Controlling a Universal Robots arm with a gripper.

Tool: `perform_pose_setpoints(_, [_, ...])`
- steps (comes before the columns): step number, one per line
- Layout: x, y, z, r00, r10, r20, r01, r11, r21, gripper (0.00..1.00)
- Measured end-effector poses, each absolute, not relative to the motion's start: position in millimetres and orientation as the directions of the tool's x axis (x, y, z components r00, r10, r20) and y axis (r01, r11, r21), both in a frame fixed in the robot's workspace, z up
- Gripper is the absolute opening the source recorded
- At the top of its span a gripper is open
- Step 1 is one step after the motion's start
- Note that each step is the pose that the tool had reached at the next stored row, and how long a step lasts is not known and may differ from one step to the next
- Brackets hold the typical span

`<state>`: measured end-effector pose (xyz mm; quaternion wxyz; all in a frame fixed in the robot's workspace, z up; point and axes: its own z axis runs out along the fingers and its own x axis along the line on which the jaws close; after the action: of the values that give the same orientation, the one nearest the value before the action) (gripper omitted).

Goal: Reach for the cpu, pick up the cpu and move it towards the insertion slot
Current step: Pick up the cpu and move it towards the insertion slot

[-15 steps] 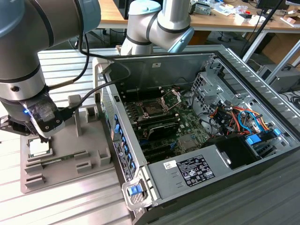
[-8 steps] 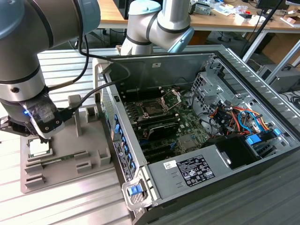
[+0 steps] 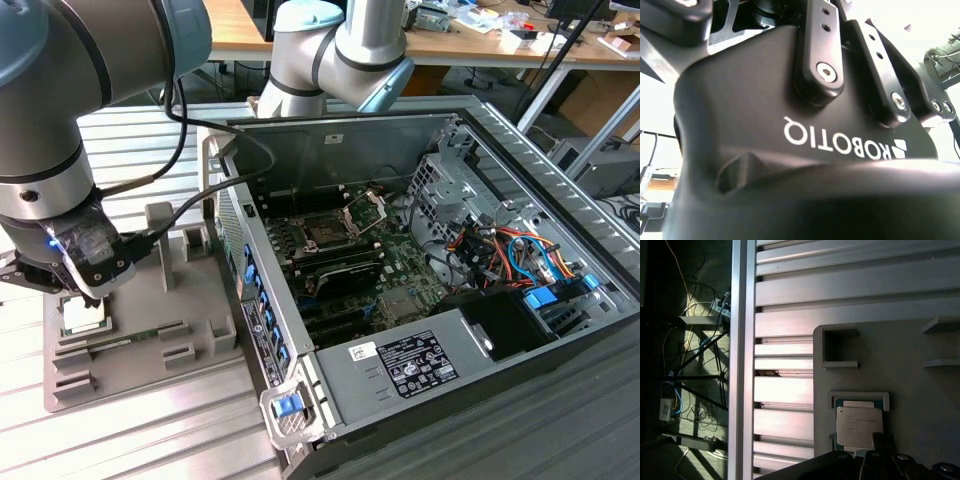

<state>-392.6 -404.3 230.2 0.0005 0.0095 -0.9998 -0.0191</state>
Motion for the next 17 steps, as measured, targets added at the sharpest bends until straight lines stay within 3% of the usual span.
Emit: perform_pose_setpoints(17, [-397.7,-405.1,225.9,-1.0,-0.019,0.0,-0.019,0.999,0.038,0.11])
